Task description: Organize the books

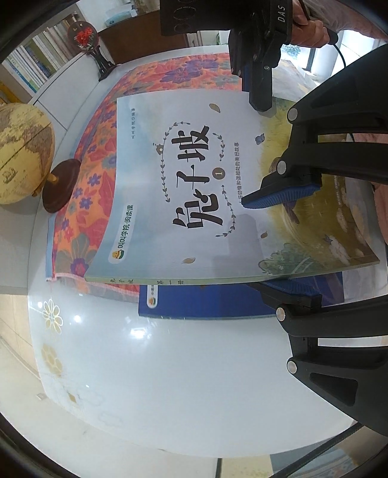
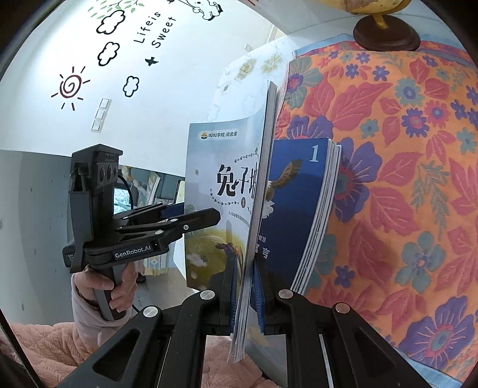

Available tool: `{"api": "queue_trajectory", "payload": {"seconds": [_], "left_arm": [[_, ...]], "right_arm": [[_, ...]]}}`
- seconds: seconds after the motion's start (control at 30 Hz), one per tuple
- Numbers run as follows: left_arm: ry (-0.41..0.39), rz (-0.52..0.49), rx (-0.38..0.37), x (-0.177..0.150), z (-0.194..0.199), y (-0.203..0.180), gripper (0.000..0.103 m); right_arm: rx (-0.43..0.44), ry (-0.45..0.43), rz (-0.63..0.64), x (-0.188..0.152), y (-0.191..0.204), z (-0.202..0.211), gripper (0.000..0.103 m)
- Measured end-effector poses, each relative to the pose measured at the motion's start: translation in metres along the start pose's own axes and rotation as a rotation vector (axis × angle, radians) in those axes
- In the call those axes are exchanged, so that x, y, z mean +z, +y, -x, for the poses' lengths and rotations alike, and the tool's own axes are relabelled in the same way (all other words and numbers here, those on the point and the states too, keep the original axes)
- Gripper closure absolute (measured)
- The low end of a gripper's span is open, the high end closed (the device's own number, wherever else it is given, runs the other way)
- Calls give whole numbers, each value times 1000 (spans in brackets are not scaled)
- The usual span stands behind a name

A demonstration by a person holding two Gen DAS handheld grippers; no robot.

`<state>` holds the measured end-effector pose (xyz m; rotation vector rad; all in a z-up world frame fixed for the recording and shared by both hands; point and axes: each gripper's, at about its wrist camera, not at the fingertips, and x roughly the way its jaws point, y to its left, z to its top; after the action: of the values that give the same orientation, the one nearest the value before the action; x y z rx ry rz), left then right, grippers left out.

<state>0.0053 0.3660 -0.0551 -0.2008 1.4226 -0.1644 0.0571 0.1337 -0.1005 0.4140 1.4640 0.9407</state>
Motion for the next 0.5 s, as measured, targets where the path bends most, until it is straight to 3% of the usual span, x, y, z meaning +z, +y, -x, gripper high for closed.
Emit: {"api": "queue_trajectory", "payload": {"seconds": [0.5], "left_arm": [[39, 7, -7, 6, -19, 22, 63]], "right_arm": [[-22, 20, -66, -1, -5, -22, 90]]}}
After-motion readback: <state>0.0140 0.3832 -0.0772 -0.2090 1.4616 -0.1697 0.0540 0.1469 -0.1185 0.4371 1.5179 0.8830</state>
